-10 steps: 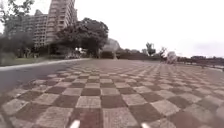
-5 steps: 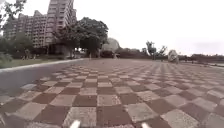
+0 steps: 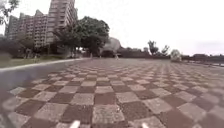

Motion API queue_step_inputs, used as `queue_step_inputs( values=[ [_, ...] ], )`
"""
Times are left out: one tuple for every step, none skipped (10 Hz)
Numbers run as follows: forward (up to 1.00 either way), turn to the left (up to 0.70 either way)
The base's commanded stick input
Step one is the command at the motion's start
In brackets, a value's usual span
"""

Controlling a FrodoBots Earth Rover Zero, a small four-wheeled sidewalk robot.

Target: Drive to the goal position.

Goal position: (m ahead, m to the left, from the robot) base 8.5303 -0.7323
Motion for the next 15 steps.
queue_step_inputs(
  values=[
    [0.7, 0.0],
    [0.7, 0.0],
    [0.7, 0.0],
    [0.7, 0.0],
    [0.7, 0.0],
    [0.7, 0.0],
    [0.7, 0.0],
    [0.7, 0.0],
    [0.7, 0.0],
    [0.7, 0.0],
    [0.7, 0.0],
    [0.7, 0.0],
    [0.7, 0.0],
    [0.7, 0.0],
    [0.7, 0.0]
  ],
)
